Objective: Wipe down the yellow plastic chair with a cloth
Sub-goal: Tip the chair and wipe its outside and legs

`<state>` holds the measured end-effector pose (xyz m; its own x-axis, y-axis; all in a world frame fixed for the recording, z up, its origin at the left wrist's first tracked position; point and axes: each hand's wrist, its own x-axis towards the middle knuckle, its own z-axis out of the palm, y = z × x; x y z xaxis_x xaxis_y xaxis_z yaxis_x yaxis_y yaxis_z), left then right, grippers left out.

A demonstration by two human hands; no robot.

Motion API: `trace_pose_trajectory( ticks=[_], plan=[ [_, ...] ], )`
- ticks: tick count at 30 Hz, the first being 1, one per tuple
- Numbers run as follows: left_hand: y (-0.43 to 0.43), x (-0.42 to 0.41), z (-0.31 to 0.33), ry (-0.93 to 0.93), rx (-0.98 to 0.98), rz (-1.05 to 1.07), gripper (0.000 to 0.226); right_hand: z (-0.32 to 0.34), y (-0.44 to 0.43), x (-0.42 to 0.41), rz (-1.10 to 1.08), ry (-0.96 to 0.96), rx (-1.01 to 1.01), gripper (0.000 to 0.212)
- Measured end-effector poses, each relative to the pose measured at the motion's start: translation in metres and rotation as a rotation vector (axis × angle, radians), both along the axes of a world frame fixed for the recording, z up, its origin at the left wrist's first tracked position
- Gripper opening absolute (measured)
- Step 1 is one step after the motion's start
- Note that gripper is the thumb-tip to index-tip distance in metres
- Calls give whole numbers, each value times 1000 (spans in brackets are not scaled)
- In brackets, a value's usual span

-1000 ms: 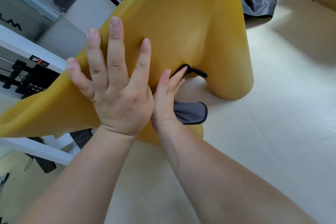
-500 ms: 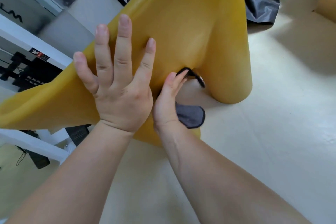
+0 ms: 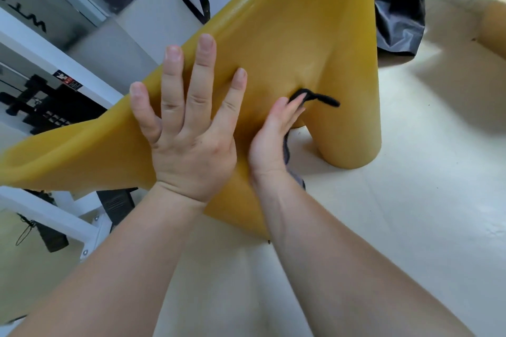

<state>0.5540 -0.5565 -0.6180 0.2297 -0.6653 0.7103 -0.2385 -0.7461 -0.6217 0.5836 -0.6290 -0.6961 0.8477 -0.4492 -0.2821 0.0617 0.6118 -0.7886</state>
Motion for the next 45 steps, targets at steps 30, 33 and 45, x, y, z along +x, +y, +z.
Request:
trace_pose_trajectory(
  ticks=[30, 33, 45],
  plan=[
    [73, 17, -6, 68, 34, -50, 62, 29, 13, 2, -48, -117, -28, 68],
    [70, 18, -8, 60, 4, -55, 56, 42, 22, -4, -35, -78, -45, 65],
    [104, -9, 7, 191, -240, 77, 83, 20, 29, -14, 15, -125, -519, 82]
  ],
)
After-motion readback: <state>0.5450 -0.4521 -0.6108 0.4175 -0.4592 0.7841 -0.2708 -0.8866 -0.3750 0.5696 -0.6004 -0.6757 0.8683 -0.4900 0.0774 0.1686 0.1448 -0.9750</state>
